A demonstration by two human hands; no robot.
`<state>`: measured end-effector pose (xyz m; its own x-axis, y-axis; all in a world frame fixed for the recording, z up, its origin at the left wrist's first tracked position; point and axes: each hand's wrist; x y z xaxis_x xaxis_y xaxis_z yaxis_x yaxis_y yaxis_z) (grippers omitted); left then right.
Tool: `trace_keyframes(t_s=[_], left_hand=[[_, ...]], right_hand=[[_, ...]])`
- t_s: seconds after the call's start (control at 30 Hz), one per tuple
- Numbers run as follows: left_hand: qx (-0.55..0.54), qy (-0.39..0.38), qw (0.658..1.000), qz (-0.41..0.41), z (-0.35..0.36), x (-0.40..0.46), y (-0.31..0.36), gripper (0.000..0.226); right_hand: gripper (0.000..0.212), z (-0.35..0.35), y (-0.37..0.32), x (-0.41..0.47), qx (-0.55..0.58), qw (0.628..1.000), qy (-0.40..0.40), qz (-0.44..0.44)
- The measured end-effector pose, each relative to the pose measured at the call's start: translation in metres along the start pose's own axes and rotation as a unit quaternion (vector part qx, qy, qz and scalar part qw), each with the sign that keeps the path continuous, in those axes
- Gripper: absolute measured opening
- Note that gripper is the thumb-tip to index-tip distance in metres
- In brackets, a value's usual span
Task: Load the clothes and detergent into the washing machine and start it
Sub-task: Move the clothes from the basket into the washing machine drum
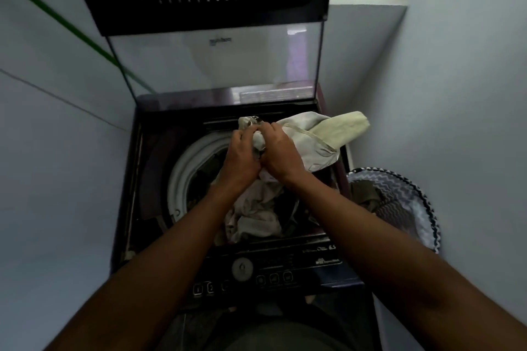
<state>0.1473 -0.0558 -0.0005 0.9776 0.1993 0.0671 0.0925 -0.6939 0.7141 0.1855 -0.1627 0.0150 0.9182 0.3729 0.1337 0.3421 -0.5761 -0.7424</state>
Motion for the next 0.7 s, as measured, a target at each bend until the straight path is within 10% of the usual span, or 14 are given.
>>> trace_keyframes(t_s=[0.43, 0.7], left_hand=[[0.062, -0.026, 0.995, -0.071, -0.047, -0.024, -0.099, 0.042], [0.292, -0.393, 0.863, -0.123, -0.055, -0.045, -0.146, 0.062]], right_hand=[[0.033, 0.107, -0.034, -0.003, 0.033, 0.995, -0.087, 0.021], [0.038, 0.144, -0.027, -0.022, -0.07, 0.881, -0.441, 0.158]])
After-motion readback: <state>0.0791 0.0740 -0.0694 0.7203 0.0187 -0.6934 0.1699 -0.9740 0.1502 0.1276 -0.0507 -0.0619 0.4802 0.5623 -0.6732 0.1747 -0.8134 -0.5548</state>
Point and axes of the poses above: each hand's wrist, its own x-axis towards the middle knuckle, its own z-axis out of the palm, y = z × x, and after that the axes turned 6 degrees about x, right-handed
